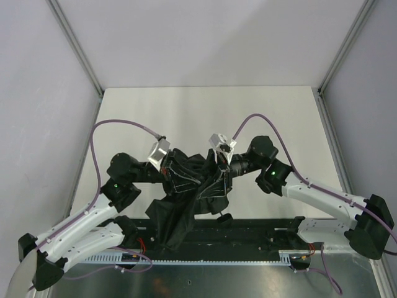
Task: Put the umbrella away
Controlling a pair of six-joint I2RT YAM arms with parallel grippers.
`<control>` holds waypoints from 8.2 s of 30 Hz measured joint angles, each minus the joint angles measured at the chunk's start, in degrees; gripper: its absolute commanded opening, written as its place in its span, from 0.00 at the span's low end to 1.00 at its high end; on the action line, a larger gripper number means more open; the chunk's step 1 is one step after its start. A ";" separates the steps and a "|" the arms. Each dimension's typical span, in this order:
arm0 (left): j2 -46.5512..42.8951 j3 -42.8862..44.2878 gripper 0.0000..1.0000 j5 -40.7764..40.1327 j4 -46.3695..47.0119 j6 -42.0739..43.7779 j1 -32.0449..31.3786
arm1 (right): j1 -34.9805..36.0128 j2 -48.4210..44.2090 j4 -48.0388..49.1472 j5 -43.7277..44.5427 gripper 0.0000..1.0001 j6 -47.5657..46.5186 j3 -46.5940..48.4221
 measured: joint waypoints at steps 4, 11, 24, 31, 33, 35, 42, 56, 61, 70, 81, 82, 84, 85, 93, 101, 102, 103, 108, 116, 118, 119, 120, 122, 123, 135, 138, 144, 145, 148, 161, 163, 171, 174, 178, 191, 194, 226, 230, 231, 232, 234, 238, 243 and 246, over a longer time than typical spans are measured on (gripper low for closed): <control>0.11 0.00 0.86 -1.33 0.02 0.87 -0.28 | -0.15 -2.08 0.55 1.88 0.00 0.98 -1.64; -4.63 4.02 0.99 -17.20 -7.17 0.85 0.09 | -6.73 -9.84 -4.31 14.34 0.00 1.29 -8.24; -13.20 16.44 0.99 -49.90 -28.94 5.44 1.95 | -14.05 -17.18 -23.23 45.94 0.00 3.17 -10.67; 0.09 15.91 0.99 -46.53 -32.76 5.64 1.18 | -13.94 -13.22 -31.74 60.22 0.00 5.66 -4.55; 4.85 15.91 0.99 -46.95 -33.35 6.64 -0.31 | -13.77 -12.76 -33.07 61.18 0.00 5.86 -2.62; 9.29 15.89 0.99 -47.82 -34.53 8.04 -1.97 | -13.68 -12.76 -33.97 60.83 0.00 5.88 -1.14; 16.04 15.89 0.52 -47.23 -36.44 13.16 -2.89 | -18.49 -14.32 -36.24 46.75 0.00 5.90 -0.13; 9.75 13.88 0.00 -28.72 -40.57 20.90 2.51 | -26.88 -15.89 -35.89 -2.60 0.00 2.05 -0.11; 6.51 13.53 0.26 -26.84 -40.26 22.16 2.36 | -28.68 -17.05 -32.35 -6.78 0.00 5.73 -0.11; -1.88 10.12 0.83 -32.63 -42.71 23.30 2.95 | -33.18 -16.39 -25.62 -12.72 0.00 11.47 -0.11; -0.09 9.99 0.29 -39.43 -43.65 20.74 2.99 | -32.37 -16.46 -22.93 -14.16 0.00 13.57 -0.11; 0.72 10.08 0.28 -41.44 -43.85 20.79 2.99 | -32.35 -16.79 -24.00 -14.14 0.00 12.83 -0.11; 2.73 10.64 0.28 -46.36 -44.96 20.87 3.06 | -32.30 -17.62 -26.18 -14.23 0.00 11.50 -0.11; 3.56 10.97 0.29 -47.43 -45.27 20.85 3.15 | -32.24 -18.03 -27.04 -14.34 0.00 11.04 -0.11; 5.25 12.66 0.83 -55.82 -46.31 20.41 3.28 | -34.71 -14.10 -37.48 -4.48 0.00 2.47 6.12; -15.15 8.39 0.91 -72.89 -46.21 18.58 3.72 | -36.30 -2.80 -50.03 44.26 0.00 -10.82 21.11; -17.03 8.24 0.91 -73.68 -46.05 18.25 3.74 | -36.44 -1.40 -50.07 50.97 0.00 -13.03 22.45; -19.04 8.02 0.91 -74.58 -45.57 17.84 3.76 | -36.46 -0.20 -49.64 56.61 0.00 -15.21 23.52; -21.99 6.19 0.90 -75.71 -44.74 15.96 3.76 | -33.57 7.67 -38.14 84.87 0.00 -33.81 27.21; -23.34 -0.90 0.90 -73.05 -44.63 9.68 3.76 | -21.24 29.86 -14.45 105.81 0.00 -60.85 28.46; -23.80 -2.08 0.90 -72.48 -44.59 8.31 3.76 | -17.59 35.87 -12.44 107.01 0.00 -63.69 27.41; -24.24 -2.64 0.90 -72.02 -44.50 7.65 3.76 | -15.65 38.53 -12.13 107.23 0.00 -64.67 26.56; -24.83 -3.21 0.90 -71.63 -44.37 7.04 3.76 | -13.94 40.70 -12.26 107.14 0.00 -65.05 25.81; -25.90 -4.09 0.89 -71.30 -44.11 6.08 3.76 | -10.05 44.78 -14.08 106.53 0.00 -65.09 24.30; -26.56 -4.55 0.89 -71.10 -43.91 5.40 3.76 | -7.48 46.82 -16.39 105.44 0.00 -64.28 23.56; -28.92 -9.42 0.87 -67.89 -43.34 -2.08 3.76 | 0.15 48.19 -44.06 81.31 0.00 -56.89 25.40; -28.87 -10.03 0.86 -66.97 -43.39 -4.85 3.76 | -1.97 48.24 -48.30 73.33 0.00 -56.04 27.89; -26.88 -10.67 0.80 -64.50 -42.71 -12.70 3.76 | -5.46 50.03 -55.06 56.87 0.00 -53.92 33.09; -26.05 -11.19 0.80 -64.02 -42.40 -14.62 3.76 | -6.25 50.62 -56.15 52.92 0.00 -53.42 34.07; -21.90 -13.66 0.85 -62.53 -42.07 -21.44 3.76 | -8.63 52.46 -58.55 42.58 0.00 -51.54 36.48; 2.97 -18.49 0.99 -58.60 -36.17 -50.58 5.22 | -13.90 57.53 -58.97 9.79 0.00 -42.12 36.87; 8.02 -17.68 0.99 -56.37 -33.53 -52.54 6.49 | -13.90 57.55 -58.90 8.09 0.00 -41.68 36.09; 25.64 -17.03 0.99 -50.07 -16.28 -57.13 8.79 | -14.01 57.44 -57.99 5.79 0.00 -40.24 34.69; 29.29 -17.03 0.99 -49.55 -11.74 -58.84 8.81 | -14.12 57.18 -57.27 5.49 0.00 -39.93 34.18; 33.62 -17.03 0.96 -49.27 -6.40 -62.27 8.50 | -14.29 56.68 -56.11 5.35 0.00 -39.15 33.64; 47.01 -19.08 0.30 -50.40 14.82 -70.07 6.86 | -14.45 55.67 -56.04 5.95 0.00 -39.76 32.76; 48.19 -20.24 0.15 -50.99 18.67 -70.01 6.69 | -14.43 55.30 -55.80 6.32 0.01 -40.04 32.54; 47.91 -26.77 0.00 -53.40 31.21 -62.95 6.12 | -33.42 -5.16 -56.17 36.74 0.94 1.09 -1.40; 47.74 -26.77 0.00 -53.37 31.12 -62.77 6.12 | -33.55 -5.11 -54.05 35.78 0.74 4.28 -10.56; 47.52 -26.77 0.00 -53.37 30.99 -62.58 6.12 | -33.51 -4.63 -53.48 36.26 0.71 4.90 -12.07; 47.28 -26.84 0.00 -53.37 30.88 -62.49 6.12 | -33.46 -4.22 -53.20 36.61 0.69 5.16 -12.55; 46.95 -27.15 0.00 -53.40 30.77 -62.49 6.12 | -32.59 -2.71 -51.84 38.29 0.61 5.53 -12.76; 45.99 -28.11 0.00 -53.42 30.73 -62.49 6.12 | -28.17 1.27 -47.52 41.77 0.14 5.66 -12.76; 45.68 -28.61 0.00 -53.37 30.82 -62.51 6.12 | -25.92 4.96 -44.68 51.25 0.00 5.55 -12.61; 45.35 -28.85 0.00 -53.31 30.82 -62.49 6.12 | -25.70 5.49 -42.75 58.14 0.00 5.05 -10.86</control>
